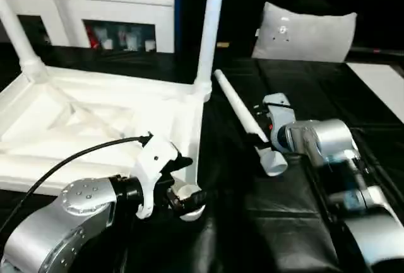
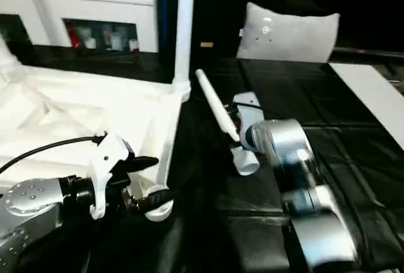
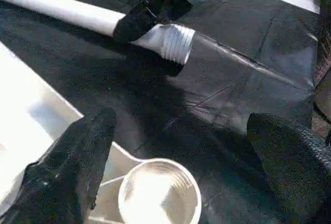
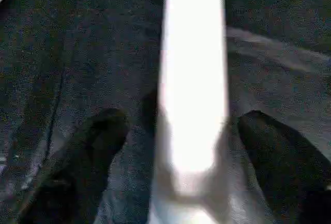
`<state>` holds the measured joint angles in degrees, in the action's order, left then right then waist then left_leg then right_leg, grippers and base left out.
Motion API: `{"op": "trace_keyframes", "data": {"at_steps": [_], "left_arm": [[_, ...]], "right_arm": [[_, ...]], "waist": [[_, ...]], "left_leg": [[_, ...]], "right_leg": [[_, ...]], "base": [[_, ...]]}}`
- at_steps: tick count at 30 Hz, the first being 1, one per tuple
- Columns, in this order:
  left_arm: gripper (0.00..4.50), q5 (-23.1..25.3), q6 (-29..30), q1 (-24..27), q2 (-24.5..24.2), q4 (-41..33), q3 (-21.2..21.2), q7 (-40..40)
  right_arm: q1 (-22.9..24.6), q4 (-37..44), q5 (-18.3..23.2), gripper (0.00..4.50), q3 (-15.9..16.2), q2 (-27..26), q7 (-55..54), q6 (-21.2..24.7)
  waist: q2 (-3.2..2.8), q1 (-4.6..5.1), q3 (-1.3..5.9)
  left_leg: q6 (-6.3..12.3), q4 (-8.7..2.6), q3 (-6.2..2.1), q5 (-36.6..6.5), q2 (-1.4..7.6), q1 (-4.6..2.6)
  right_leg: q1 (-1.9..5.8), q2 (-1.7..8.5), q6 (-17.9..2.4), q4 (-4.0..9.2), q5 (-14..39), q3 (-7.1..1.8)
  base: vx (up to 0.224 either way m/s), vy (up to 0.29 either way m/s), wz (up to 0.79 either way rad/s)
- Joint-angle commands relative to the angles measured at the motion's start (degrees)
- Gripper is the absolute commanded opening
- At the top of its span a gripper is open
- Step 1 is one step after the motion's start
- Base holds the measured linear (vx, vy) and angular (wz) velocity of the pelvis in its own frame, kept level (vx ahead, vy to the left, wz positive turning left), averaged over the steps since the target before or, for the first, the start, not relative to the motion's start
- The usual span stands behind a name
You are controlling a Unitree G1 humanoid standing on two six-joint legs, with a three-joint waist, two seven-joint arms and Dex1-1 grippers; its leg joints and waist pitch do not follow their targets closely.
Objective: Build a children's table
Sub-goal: Pick table leg
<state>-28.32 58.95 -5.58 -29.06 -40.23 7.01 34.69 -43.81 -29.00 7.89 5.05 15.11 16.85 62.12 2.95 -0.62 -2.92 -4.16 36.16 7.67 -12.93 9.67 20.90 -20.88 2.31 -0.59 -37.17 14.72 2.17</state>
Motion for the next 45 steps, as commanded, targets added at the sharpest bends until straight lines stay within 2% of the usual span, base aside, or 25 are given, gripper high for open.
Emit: {"op": "trace_keyframes", "data": {"at_steps": [1,3,6,8,12,14,15,20,21,22,24,27,28,31,34,35,36,38,39,41,42,45], "left_arm": [[4.50,-0.80,1.05,-0.71,-0.44,-1.23,-0.31,-0.02],[4.50,-1.21,1.35,-0.75,-0.57,-1.42,-0.44,-0.23],[4.50,-1.80,1.77,-0.58,-1.13,-1.70,-0.39,-0.30],[4.50,-1.93,1.86,-0.68,-1.21,-1.73,-0.33,-0.21],[4.50,-2.08,1.89,-0.93,-1.17,-1.56,-0.33,-0.39],[4.50,-2.10,1.97,-0.91,-1.14,-1.56,-0.21,-0.47],[4.50,-2.29,1.99,-0.87,-1.14,-1.62,-0.15,-0.61],[4.50,-2.82,2.03,-0.91,-1.27,-1.69,-0.14,-0.93],[4.50,-2.86,2.04,-0.87,-1.23,-1.69,-0.11,-0.97],[4.50,-2.88,2.07,-0.85,-1.23,-1.70,-0.10,-0.99],[4.50,-2.86,2.07,-0.88,-1.20,-1.70,-0.03,-1.03],[4.50,-2.87,2.11,-0.99,-1.22,-1.67,0.05,-1.07],[4.50,-2.97,2.04,-1.10,-1.33,-1.59,0.14,-1.15],[4.50,-3.11,1.86,-1.36,-1.49,-1.42,0.30,-1.26],[4.50,-3.03,1.50,-1.97,-1.17,-0.90,0.33,-1.55],[4.50,-2.73,0.90,-2.23,-0.79,-0.46,0.39,-1.72],[4.50,-2.30,0.27,-2.43,-0.49,-0.12,0.52,-1.95],[4.50,-1.69,-0.48,-2.74,0.05,0.37,0.64,-2.47],[4.50,-1.21,-0.99,-3.00,0.58,0.80,0.70,-3.02],[4.50,0.66,-2.75,-4.08,1.94,2.49,1.09,-4.77],[4.50,1.32,-3.50,-4.44,2.53,3.18,1.12,-5.59],[4.50,2.11,-4.86,-5.17,3.51,4.66,1.13,-6.70]], "right_arm": [[-1.92,-3.13,0.63,3.68,-1.78,-0.05,0.98,-0.77],[-2.94,-5.45,0.76,3.58,-1.81,-0.11,1.81,-1.36],[-4.71,-9.52,0.54,3.33,-0.93,0.00,3.58,-1.76],[-5.08,-10.42,0.39,3.24,-0.30,0.18,4.42,-1.36],[-5.27,-11.01,0.27,2.91,0.56,0.58,5.49,-0.15],[-5.23,-11.29,0.21,2.77,0.94,0.85,5.97,0.21],[-5.32,-11.99,0.17,2.55,1.16,1.09,6.66,0.28],[-5.85,-13.77,-0.31,2.19,1.43,1.40,7.70,-0.24],[-5.70,-13.86,-0.47,2.08,1.73,1.48,8.26,-0.05],[-5.60,-13.96,-0.55,2.01,1.85,1.50,8.41,-0.09],[-5.52,-14.09,-0.59,1.97,1.89,1.55,8.41,-0.14],[-5.46,-13.81,-0.44,1.92,1.93,1.61,8.56,0.27],[-5.59,-14.13,-0.47,1.92,1.87,1.60,8.72,0.25],[-5.66,-14.47,-0.38,1.91,1.41,1.59,8.64,0.14],[-5.46,-13.81,-0.13,1.91,-0.25,1.63,7.61,-0.26],[-5.04,-12.31,0.40,1.91,-2.12,1.72,6.34,-0.52],[-4.65,-11.03,0.90,1.91,-3.70,1.71,5.28,-0.69],[-3.88,-8.93,1.53,1.91,-5.63,1.62,4.07,-1.54],[-3.09,-6.98,2.01,1.91,-7.03,1.52,3.28,-2.70],[-0.12,0.06,4.35,1.91,-12.25,0.64,1.38,-6.42],[1.62,3.90,5.76,1.91,-14.44,0.10,1.36,-8.33],[4.15,9.29,7.76,1.91,-16.91,-0.76,2.06,-9.71]], "waist": [[-0.63,-0.25,3.63],[-0.52,-0.44,3.46],[-0.75,-0.60,3.21],[-0.78,-0.68,3.18],[-0.77,-1.18,3.14],[-0.73,-1.21,3.17],[-0.73,-1.21,3.19],[-0.58,-1.18,3.17],[-0.78,-1.20,3.17],[-0.70,-1.14,3.18],[-0.57,-1.15,3.17],[-0.64,-1.17,3.20],[-0.84,-1.14,3.18],[-0.79,-1.17,3.21],[-0.82,-1.12,3.22],[-0.71,-1.18,3.23],[-0.89,-1.26,3.32],[-0.79,-1.30,3.38],[-0.77,-1.24,3.38],[-0.66,-1.54,3.42],[-0.80,-1.68,3.43],[-0.62,-1.35,3.47]], "left_leg": [[-1.37,-3.95,0.26,6.12,2.53,-0.32],[-1.36,-4.11,0.53,4.94,2.79,-0.35],[-2.70,-4.31,0.73,1.41,2.92,-0.42],[-2.92,-4.29,0.82,0.98,2.97,-0.44],[-3.34,-4.42,0.89,0.48,3.06,-0.61],[-3.56,-4.44,0.90,0.26,3.02,-0.51],[-3.59,-4.46,0.84,0.38,3.02,-0.48],[-3.57,-4.42,0.94,-0.10,2.98,-0.38],[-3.52,-4.39,0.92,0.15,3.01,-0.39],[-3.49,-4.39,0.95,0.18,3.00,-0.39],[-3.35,-4.41,0.97,0.17,3.04,-0.36],[-3.24,-4.40,0.94,0.52,3.03,-0.38],[-3.35,-4.40,0.93,0.36,3.04,-0.39],[-3.55,-4.41,0.93,-0.12,3.02,-0.39],[-3.66,-4.39,0.95,-0.11,3.01,-0.40],[-3.55,-4.40,0.96,0.26,3.01,-0.40],[-3.54,-4.31,0.95,0.88,2.97,-0.40],[-3.53,-4.30,0.98,1.60,2.96,-0.38],[-3.53,-4.32,0.96,1.82,2.94,-0.29],[-3.10,-4.35,0.98,2.45,3.02,-0.34],[-2.75,-4.37,1.00,2.28,3.09,-0.45],[-2.45,-4.49,0.84,1.82,2.98,-0.35]], "right_leg": [[3.22,4.40,-14.74,2.64,-15.51,-2.97],[3.04,4.46,-14.63,2.74,-13.63,-2.89],[2.79,4.56,-14.04,3.13,-8.29,-2.86],[2.71,4.61,-13.83,3.20,-7.57,-2.91],[2.47,4.55,-13.14,3.26,-6.34,-2.85],[2.53,4.57,-12.97,3.27,-6.00,-2.85],[2.54,4.55,-12.83,3.24,-6.06,-2.82],[2.48,4.63,-12.99,3.35,-5.00,-2.85],[2.44,4.65,-13.02,3.33,-5.36,-2.86],[2.42,4.60,-13.00,3.36,-5.47,-2.86],[2.47,4.65,-13.03,3.38,-5.38,-2.88],[2.44,4.61,-13.10,3.32,-5.69,-2.84],[2.41,4.58,-13.15,3.34,-5.68,-2.82],[2.45,4.63,-13.23,3.36,-5.27,-2.86],[2.44,4.54,-13.22,3.35,-5.58,-2.86],[2.48,4.58,-13.17,3.32,-5.84,-2.88],[2.51,4.56,-13.17,3.22,-6.66,-2.90],[2.59,4.47,-12.81,3.17,-7.87,-2.88],[2.65,4.47,-12.74,3.14,-8.23,-2.88],[2.80,4.54,-11.73,3.23,-9.57,-2.97],[2.71,4.57,-11.31,3.29,-10.21,-3.01],[2.82,4.48,-11.68,3.23,-9.13,-2.86]], "base": [[0.000,0.000,0.00],[0.000,0.000,0.00],[0.000,0.000,0.00],[0.000,0.000,0.00],[0.000,0.000,0.00],[0.000,0.000,0.00],[0.000,0.000,0.00],[0.000,0.000,0.00],[0.000,0.000,0.00],[0.000,0.000,0.00],[0.000,0.000,0.00],[0.000,0.000,0.00],[0.000,0.000,0.00],[0.000,0.000,0.00],[0.000,0.000,0.00],[0.000,0.000,0.00],[0.000,0.000,0.00],[0.000,0.000,0.00],[0.000,0.000,0.00],[0.000,0.000,0.00],[0.000,0.000,0.00],[0.000,0.000,0.00]]}}
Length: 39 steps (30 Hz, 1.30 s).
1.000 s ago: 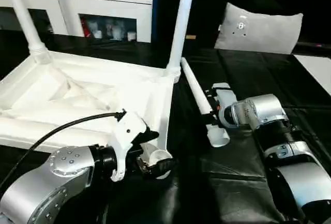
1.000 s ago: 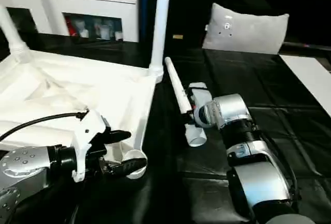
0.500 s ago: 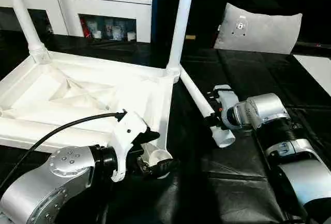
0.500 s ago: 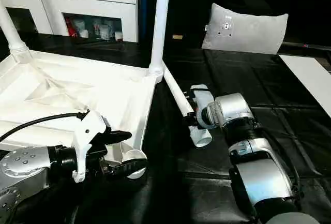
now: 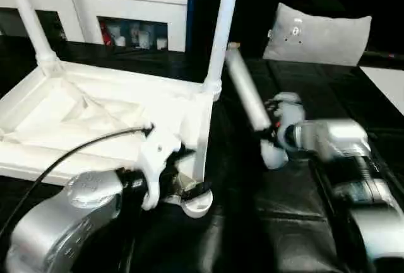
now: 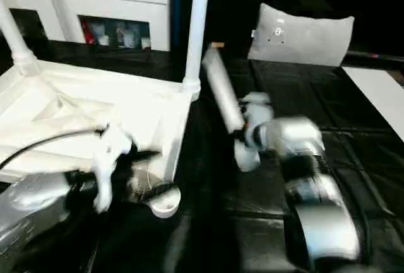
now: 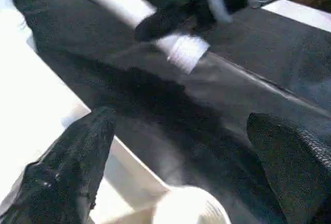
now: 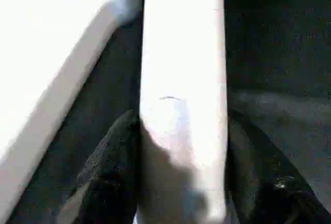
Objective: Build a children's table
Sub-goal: Pick table leg
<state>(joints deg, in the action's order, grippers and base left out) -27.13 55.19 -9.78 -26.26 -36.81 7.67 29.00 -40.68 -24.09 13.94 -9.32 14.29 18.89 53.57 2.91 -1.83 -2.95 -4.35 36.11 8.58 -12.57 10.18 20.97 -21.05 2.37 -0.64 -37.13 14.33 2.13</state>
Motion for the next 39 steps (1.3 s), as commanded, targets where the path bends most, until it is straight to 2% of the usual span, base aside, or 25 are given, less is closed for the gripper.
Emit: {"op": "trace_keyframes", "data": {"at_steps": [1,2,3,4,5,6,7,8,9,11,12,13,14,16,17,18,20,22,27,33,36,37,39], "left_arm": [[4.50,1.35,-2.41,-2.05,2.15,3.26,0.27,-1.88],[4.50,1.52,-3.11,-2.56,2.78,4.21,0.16,-2.15],[4.50,1.63,-4.95,-3.74,4.51,6.36,-0.33,-2.64],[4.50,1.30,-5.78,-5.00,6.29,8.04,-1.37,-3.46],[4.50,1.26,-5.87,-5.14,6.49,8.23,-1.49,-3.55],[4.50,1.01,-6.72,-6.72,8.34,9.99,-2.87,-4.77],[4.50,-0.16,-6.73,-8.39,10.51,11.72,-4.76,-5.83],[4.50,-1.73,-6.73,-10.11,12.22,13.13,-6.48,-6.25],[4.50,-4.21,-6.29,-12.31,14.33,14.69,-8.74,-6.52],[4.50,-4.21,-6.29,-12.31,14.33,14.69,-8.74,-6.52],[4.50,-5.38,-6.14,-13.14,14.97,15.30,-9.46,-6.42],[4.50,-7.77,-5.50,-14.71,16.25,16.49,-10.84,-6.32],[4.50,-10.42,-4.80,-16.35,17.52,17.71,-12.25,-6.10],[4.50,-10.42,-4.80,-16.35,17.52,17.71,-12.25,-6.10],[4.50,-12.20,-4.34,-17.44,18.36,18.52,-13.18,-5.97],[4.50,-16.48,-2.48,-20.08,20.57,20.74,-15.17,-6.29],[4.50,-18.46,-0.85,-21.91,22.42,22.51,-16.49,-6.74],[4.50,-19.52,-0.38,-22.98,23.96,23.85,-17.56,-7.43],[4.50,-23.90,0.01,-24.80,26.43,26.29,-20.30,-10.48],[4.50,-27.10,1.83,-25.54,27.20,26.15,-21.52,-11.28],[4.50,-27.78,2.79,-25.64,27.03,25.61,-21.08,-10.73],[4.21,-27.25,2.68,-25.38,26.66,25.20,-20.39,-10.16],[4.14,-27.30,2.21,-24.99,26.35,24.79,-19.49,-10.21]], "right_arm": [[3.15,9.21,4.22,1.91,-5.21,-1.39,0.63,-1.87],[4.02,11.34,5.54,1.91,-6.62,-2.21,0.70,-1.93],[5.79,15.82,8.76,1.91,-9.89,-4.08,0.94,-1.22],[7.58,19.13,11.17,1.91,-10.99,-5.23,2.12,-1.29],[7.78,19.50,11.44,1.91,-11.12,-5.36,2.25,-1.30],[9.83,22.50,13.61,1.91,-11.10,-6.11,4.38,-1.96],[12.34,25.98,16.84,1.91,-11.14,-7.23,6.77,-2.49],[14.23,28.50,19.73,1.91,-10.98,-8.07,9.17,-2.77],[16.45,31.39,23.64,1.91,-10.83,-9.05,12.29,-2.46],[16.45,31.39,23.64,1.91,-10.83,-9.05,12.29,-2.46],[17.27,32.40,24.89,1.91,-10.37,-9.14,13.42,-2.23],[18.67,34.11,26.30,1.91,-9.28,-9.05,15.33,-1.12],[19.95,35.59,27.85,1.91,-8.30,-8.97,17.32,0.01],[19.95,35.59,27.85,1.91,-8.30,-8.97,17.32,0.01],[20.79,36.58,28.87,1.91,-7.70,-8.93,18.63,0.81],[21.89,38.12,30.97,1.91,-7.51,-9.00,20.01,2.52],[22.99,39.50,32.90,1.91,-7.00,-8.57,20.78,3.12],[23.53,40.20,33.80,1.91,-6.32,-8.04,21.38,3.22],[24.24,41.47,35.95,1.91,-5.43,-7.39,22.45,3.93],[24.79,41.90,36.15,1.91,-4.46,-6.49,22.70,3.66],[24.93,42.64,33.10,1.91,-1.93,-5.25,22.08,1.01],[24.98,42.92,32.16,1.91,-1.21,-5.19,21.94,0.24],[25.06,43.21,30.09,1.91,0.14,-5.26,20.79,-1.96]], "waist": [[-0.99,-0.16,3.29],[-0.99,-0.16,3.29],[-1.34,-0.05,3.48],[-1.23,-0.12,3.45],[-1.75,-0.14,3.42],[-1.94,-0.09,3.55],[-1.84,-0.05,3.46],[-1.79,-0.19,3.36],[-2.06,-0.44,3.37],[-1.58,-0.27,3.37],[-1.57,-0.10,3.29],[-1.98,-0.07,3.09],[-2.03,-0.20,3.05],[-1.98,-0.43,3.10],[-1.91,-0.33,3.05],[-1.62,-0.55,3.10],[-1.78,-0.89,3.12],[-1.40,-0.88,3.06],[-1.45,-1.17,2.99],[-1.47,-1.35,2.95],[-1.50,-1.58,2.91],[-1.47,-1.52,2.83],[-1.52,-1.51,2.84]], "left_leg": [[-2.14,-4.41,0.16,0.14,2.42,-0.54],[-2.14,-4.41,0.16,0.14,2.42,-0.54],[-1.83,-4.51,-0.04,0.05,2.44,-0.66],[-1.54,-4.65,-0.12,-0.05,2.40,-0.63],[-1.34,-4.63,-0.04,-0.85,2.36,-0.80],[-1.37,-4.57,-0.15,-0.89,2.54,-0.80],[-1.10,-4.73,-0.31,-1.25,2.51,-0.50],[-0.84,-4.72,-0.15,-1.33,2.39,-0.55],[-0.32,-4.55,-0.01,-2.19,2.37,-0.82],[0.13,-4.92,-0.51,-1.90,2.53,-0.31],[0.10,-4.96,-0.55,-1.82,2.44,-0.10],[-0.21,-4.80,-0.38,-2.42,2.44,-0.35],[-0.20,-4.69,-0.19,-2.83,2.29,-0.53],[-0.06,-4.83,-0.41,-2.32,2.45,-0.42],[-0.05,-4.88,-0.41,-2.40,2.44,-0.39],[0.02,-4.73,-0.26,-2.33,2.32,-0.45],[0.04,-4.72,-0.36,-2.18,2.46,-0.62],[0.18,-4.80,-0.36,-1.95,2.49,-0.38],[0.60,-4.85,-0.44,-1.62,2.43,-0.29],[0.32,-4.87,-0.44,-1.46,2.46,-0.28],[-0.20,-4.94,-0.47,-1.48,2.57,-0.34],[-0.25,-4.98,-0.45,-1.62,2.57,-0.33],[-0.34,-5.02,-0.46,-1.97,2.57,-0.40]], "right_leg": [[2.84,4.31,-11.12,3.62,-7.93,-3.08],[2.84,4.31,-11.12,3.62,-7.93,-3.08],[2.84,4.29,-11.40,3.53,-8.90,-2.98],[2.99,4.31,-11.41,3.60,-8.72,-2.97],[2.81,4.28,-11.54,3.88,-8.15,-2.98],[2.88,4.37,-11.98,3.63,-8.41,-2.97],[3.11,4.50,-12.54,3.76,-7.80,-2.90],[3.11,4.45,-12.15,4.06,-7.42,-2.96],[2.93,4.55,-12.47,4.27,-7.16,-3.08],[3.34,4.75,-12.97,4.11,-5.98,-2.78],[3.38,4.74,-12.75,4.18,-4.89,-2.74],[2.96,4.80,-12.80,4.48,-1.85,-2.86],[2.75,4.63,-12.60,4.75,-0.86,-2.90],[2.85,4.74,-12.64,4.70,-1.39,-2.87],[2.85,4.69,-12.53,4.71,-1.06,-2.81],[2.89,4.80,-12.60,4.75,-0.78,-2.89],[2.76,4.91,-12.90,4.81,-0.62,-2.83],[2.85,4.93,-12.81,4.76,-0.66,-2.80],[2.84,5.11,-11.53,5.10,1.07,-2.83],[2.79,5.11,-11.23,5.17,1.22,-2.79],[2.74,5.14,-10.57,5.26,2.11,-2.79],[2.62,5.05,-10.25,5.30,2.34,-2.81],[2.58,5.12,-9.80,5.35,3.02,-2.85]], "base": [[0.000,0.000,0.00],[0.000,0.000,0.00],[0.000,0.000,0.00],[0.000,0.000,0.00],[0.000,0.000,0.00],[0.000,0.000,0.00],[0.000,0.000,0.00],[0.000,0.000,0.00],[0.000,0.000,0.00],[0.000,0.000,0.00],[0.000,0.000,0.00],[0.000,0.000,0.00],[0.000,0.000,0.00],[0.000,0.000,0.00],[0.000,0.000,0.00],[0.000,0.000,0.00],[0.000,0.000,0.00],[0.000,0.000,0.00],[0.000,0.000,0.00],[0.000,0.000,0.00],[0.000,0.000,0.00],[0.000,0.000,0.00],[0.000,0.000,0.00]]}}
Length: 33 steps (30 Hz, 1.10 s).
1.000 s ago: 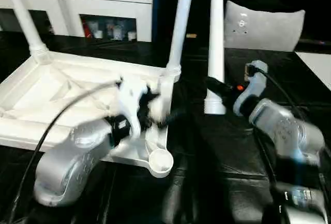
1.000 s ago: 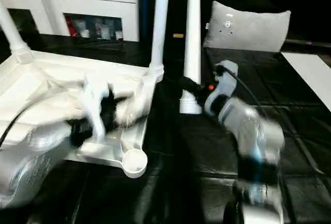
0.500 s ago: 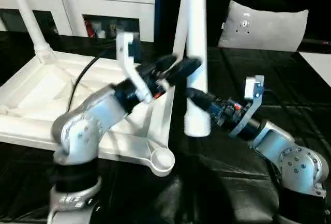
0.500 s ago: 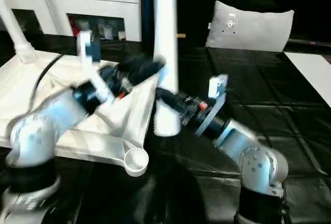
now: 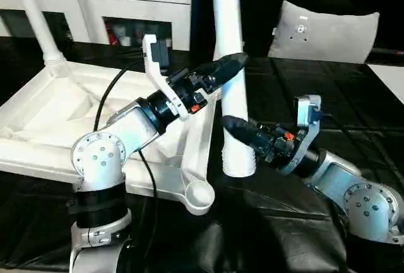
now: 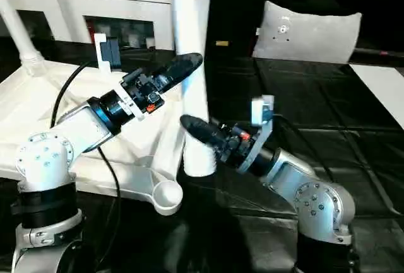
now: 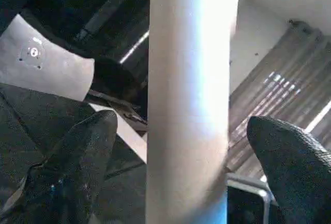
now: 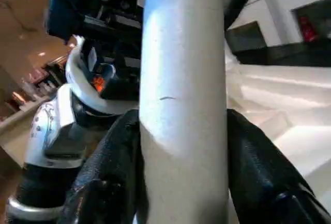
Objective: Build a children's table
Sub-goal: Pick table leg
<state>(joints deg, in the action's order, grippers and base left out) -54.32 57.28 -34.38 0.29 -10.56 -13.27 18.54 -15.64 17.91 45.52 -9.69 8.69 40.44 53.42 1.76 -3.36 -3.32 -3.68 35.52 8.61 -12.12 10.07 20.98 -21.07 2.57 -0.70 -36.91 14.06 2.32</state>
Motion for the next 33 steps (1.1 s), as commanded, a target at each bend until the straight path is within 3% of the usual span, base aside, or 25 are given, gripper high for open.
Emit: {"op": "trace_keyframes", "data": {"at_steps": [1,5,9,13,16,17,20,25,33], "left_arm": [[4.14,-0.13,-0.36,-0.13,-0.08,-1.63,1.67,0.00],[4.14,2.72,-1.94,0.70,-0.66,-2.13,3.37,-0.62],[4.14,10.50,-6.44,0.09,-0.28,-2.34,6.52,-5.77],[4.14,14.24,-8.41,-0.28,1.94,-2.66,7.76,-11.63],[4.14,20.52,-12.63,0.64,3.53,-2.29,10.93,-16.30],[4.14,21.00,-13.16,0.88,4.00,-2.25,11.11,-16.62],[4.14,22.84,-15.44,1.92,6.42,-2.12,11.44,-19.00],[4.14,24.83,-17.37,2.76,6.62,-1.92,13.86,-18.55],[4.14,25.11,-18.16,3.74,8.76,-1.94,13.23,-19.89]], "right_arm": [[0.14,1.24,-2.30,1.91,0.99,0.20,-1.24,-2.63],[0.41,1.13,-7.77,1.91,4.11,0.78,-2.86,-6.93],[0.14,0.35,-21.56,1.91,12.51,2.36,-8.06,-18.41],[0.64,-1.50,-28.35,1.90,14.81,-0.57,-14.17,-26.12],[0.97,-3.54,-35.98,1.90,18.06,-1.16,-19.33,-33.26],[1.05,-3.92,-36.73,1.90,18.22,-1.43,-20.21,-34.27],[0.95,-6.52,-44.61,1.90,22.67,0.61,-23.43,-41.65],[1.15,-10.21,-52.70,1.90,26.36,2.05,-26.80,-49.35],[0.65,-14.77,-58.00,1.90,26.96,1.03,-33.27,-56.17]], "waist": [[-0.34,0.06,3.19],[-0.46,0.25,3.16],[-0.42,0.43,3.24],[-0.45,0.73,3.31],[-0.49,0.83,3.31],[-0.64,0.97,3.43],[-0.48,1.23,3.44],[-0.29,1.74,3.39],[-0.19,1.98,3.36]], "left_leg": [[-1.13,-4.49,-0.52,-2.47,2.71,-0.37],[-1.76,-4.59,-0.52,-3.25,2.75,-0.36],[-2.17,-4.54,-0.60,-2.59,2.81,-0.28],[-1.92,-4.50,-0.56,-2.61,2.76,-0.20],[-1.65,-4.58,-0.70,-2.28,2.92,-0.16],[-1.77,-4.54,-0.69,-2.07,2.89,-0.21],[-1.93,-4.45,-0.66,-1.65,2.77,-0.10],[-0.65,-4.38,-0.60,-3.11,2.68,-0.01],[-0.32,-4.26,-0.46,-3.87,2.63,-0.18]], "right_leg": [[2.60,4.94,-9.69,5.12,3.40,-3.03],[2.57,4.85,-9.25,5.22,3.66,-3.03],[2.69,4.89,-8.54,5.14,1.57,-3.10],[2.71,4.81,-9.13,4.88,-0.96,-3.18],[2.77,4.83,-9.43,4.79,-3.03,-3.14],[2.79,4.76,-9.58,4.63,-3.92,-3.11],[3.03,4.69,-9.81,4.54,-6.56,-3.07],[3.01,4.64,-9.45,4.58,-6.02,-3.19],[2.88,4.36,-9.40,4.46,-6.43,-3.19]], "base": [[0.000,0.000,0.00],[0.000,0.000,0.00],[0.000,0.000,0.00],[0.000,0.000,0.00],[0.000,0.000,0.00],[0.000,0.000,0.00],[0.000,0.000,0.00],[0.000,0.000,0.00],[0.000,0.000,0.00]]}}
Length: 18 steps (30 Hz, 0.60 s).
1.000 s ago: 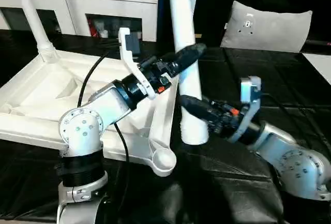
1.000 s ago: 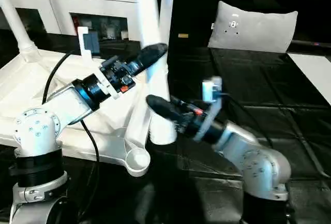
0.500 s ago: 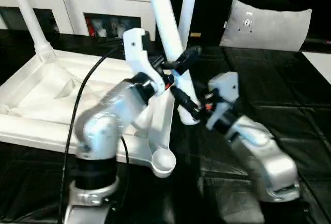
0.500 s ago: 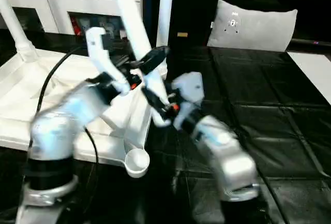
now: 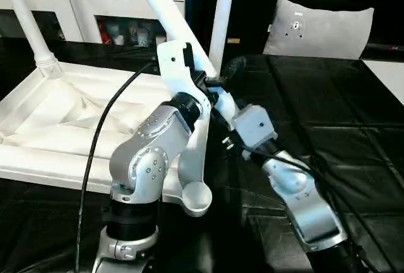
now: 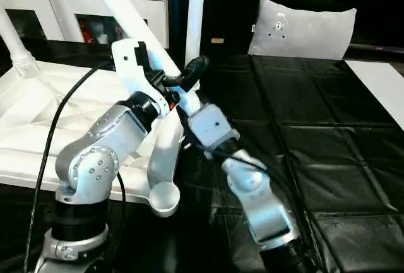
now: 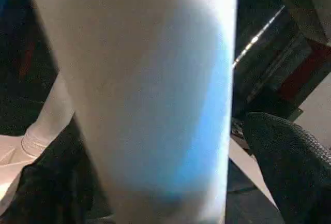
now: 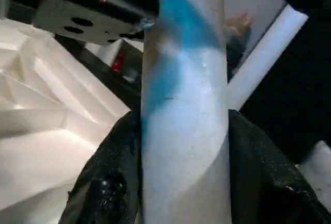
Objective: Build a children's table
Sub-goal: Pick table leg
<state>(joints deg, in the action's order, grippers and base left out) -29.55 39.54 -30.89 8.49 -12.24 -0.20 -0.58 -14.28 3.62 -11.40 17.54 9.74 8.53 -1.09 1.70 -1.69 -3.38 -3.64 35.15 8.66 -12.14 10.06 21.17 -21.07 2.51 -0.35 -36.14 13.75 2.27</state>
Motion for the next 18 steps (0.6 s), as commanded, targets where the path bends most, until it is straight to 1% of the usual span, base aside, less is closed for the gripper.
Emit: {"op": "trace_keyframes", "data": {"at_steps": [1,4,6,7,9,10,11,12,13,17,18], "left_arm": [[4.14,0.59,-0.56,0.32,0.35,-0.26,0.47,-0.51],[4.14,2.10,-1.43,0.67,-1.02,-0.23,2.27,0.92],[4.14,3.39,-2.38,1.03,-2.57,-0.27,3.98,2.85],[4.14,5.53,-3.52,1.53,-4.89,-0.05,5.95,4.78],[4.14,8.99,-5.84,1.96,-7.88,0.74,8.27,6.58],[4.08,11.05,-7.55,2.21,-9.60,1.56,9.50,7.51],[3.91,11.05,-7.55,2.21,-9.60,1.56,9.50,7.51],[3.75,12.97,-9.96,2.63,-10.98,2.69,10.06,8.18],[3.67,13.49,-10.63,2.74,-11.37,2.98,10.12,8.29],[3.55,16.35,-13.37,3.24,-14.30,3.82,11.27,9.63],[3.32,16.86,-14.00,3.60,-15.09,3.95,11.62,9.96]], "right_arm": [[-0.76,-1.05,-1.02,1.90,-0.29,-0.20,-1.40,-1.93],[-0.89,-2.24,-1.61,1.90,-0.46,-0.60,-1.99,-3.76],[-0.88,-2.69,-1.30,1.90,-0.66,-0.90,-1.83,-4.51],[-0.80,-2.97,-1.05,1.90,-0.77,-0.89,-1.74,-5.00],[-0.75,-3.37,-1.15,1.90,-0.78,-0.79,-1.97,-5.81],[-0.71,-3.53,-0.92,1.90,-0.83,-0.83,-1.85,-5.98],[-0.71,-3.53,-0.92,1.90,-0.83,-0.83,-1.85,-5.98],[-0.73,-3.81,-0.84,1.90,-0.83,-0.78,-1.72,-6.24],[-0.74,-3.95,-0.86,1.90,-0.87,-0.81,-1.71,-6.45],[-0.78,-4.45,-0.87,1.90,-1.15,-0.87,-1.65,-7.17],[-0.77,-4.66,-0.85,1.90,-1.29,-0.91,-1.54,-7.38]], "waist": [[-0.15,0.28,3.41],[-0.25,0.29,3.43],[-0.27,0.29,3.46],[-0.33,0.29,3.47],[-0.44,0.28,3.53],[-0.60,0.29,3.53],[-0.60,0.29,3.53],[-0.62,0.37,3.55],[-0.70,0.38,3.55],[-0.78,0.29,3.63],[-0.74,0.31,3.62]], "left_leg": [[-0.16,-3.85,-0.49,-3.94,2.60,-0.36],[0.27,-3.85,-0.54,-3.89,2.60,-0.27],[0.30,-3.85,-0.56,-3.86,2.69,-0.36],[0.40,-3.88,-0.59,-3.77,2.68,-0.35],[0.50,-3.92,-0.62,-3.58,2.70,-0.46],[0.11,-3.96,-0.63,-3.50,2.73,-0.49],[0.11,-3.96,-0.63,-3.50,2.73,-0.49],[-0.20,-3.97,-0.62,-3.63,2.70,-0.52],[-0.27,-3.97,-0.63,-3.69,2.70,-0.52],[-0.80,-4.05,-0.62,-4.00,2.78,-0.60],[-0.89,-4.06,-0.60,-4.02,2.81,-0.61]], "right_leg": [[2.89,4.43,-9.67,3.68,-6.21,-3.17],[2.88,4.45,-9.46,3.65,-6.41,-3.15],[2.83,4.43,-9.40,3.56,-6.75,-3.14],[2.82,4.40,-9.37,3.55,-6.88,-3.11],[2.71,4.33,-8.73,3.50,-7.10,-3.09],[2.74,4.38,-8.88,3.41,-7.45,-3.08],[2.74,4.38,-8.88,3.41,-7.45,-3.08],[2.78,4.36,-9.08,3.40,-7.71,-3.06],[2.79,4.38,-9.12,3.41,-7.73,-3.08],[2.80,4.46,-9.75,3.25,-8.37,-3.10],[2.79,4.50,-9.92,3.24,-8.60,-3.11]], "base": [[0.000,0.000,0.00],[0.000,0.000,0.00],[0.000,0.000,0.00],[0.000,0.000,0.00],[0.000,0.000,0.00],[0.000,0.000,0.00],[0.000,0.000,0.00],[0.000,0.000,0.00],[0.000,0.000,0.00],[0.000,0.000,0.00],[0.000,0.000,0.00]]}}
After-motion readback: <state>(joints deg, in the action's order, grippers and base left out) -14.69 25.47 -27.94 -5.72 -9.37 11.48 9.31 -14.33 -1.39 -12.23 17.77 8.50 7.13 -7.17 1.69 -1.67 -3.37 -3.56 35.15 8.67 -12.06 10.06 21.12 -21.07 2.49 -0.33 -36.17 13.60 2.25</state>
